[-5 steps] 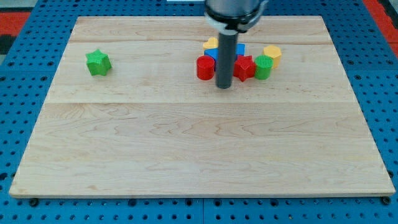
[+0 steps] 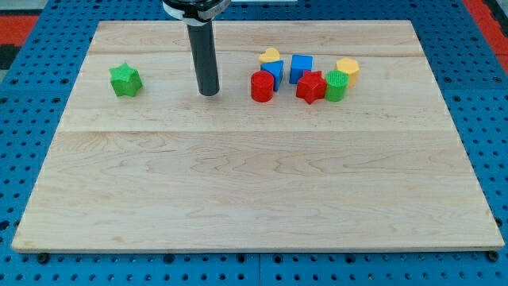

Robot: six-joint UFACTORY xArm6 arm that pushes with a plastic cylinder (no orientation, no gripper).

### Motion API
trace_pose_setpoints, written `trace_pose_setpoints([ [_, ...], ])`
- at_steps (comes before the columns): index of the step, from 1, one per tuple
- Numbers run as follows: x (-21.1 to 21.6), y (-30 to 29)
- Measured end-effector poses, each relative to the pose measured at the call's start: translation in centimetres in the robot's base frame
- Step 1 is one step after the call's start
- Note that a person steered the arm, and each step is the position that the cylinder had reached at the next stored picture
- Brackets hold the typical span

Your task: Move red circle closer to the red star

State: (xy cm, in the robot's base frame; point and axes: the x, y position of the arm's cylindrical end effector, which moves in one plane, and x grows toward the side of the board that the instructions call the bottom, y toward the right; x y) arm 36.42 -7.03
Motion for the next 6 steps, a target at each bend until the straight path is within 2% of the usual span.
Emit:
trace_pose_setpoints([
  [6,0.0,6.6],
])
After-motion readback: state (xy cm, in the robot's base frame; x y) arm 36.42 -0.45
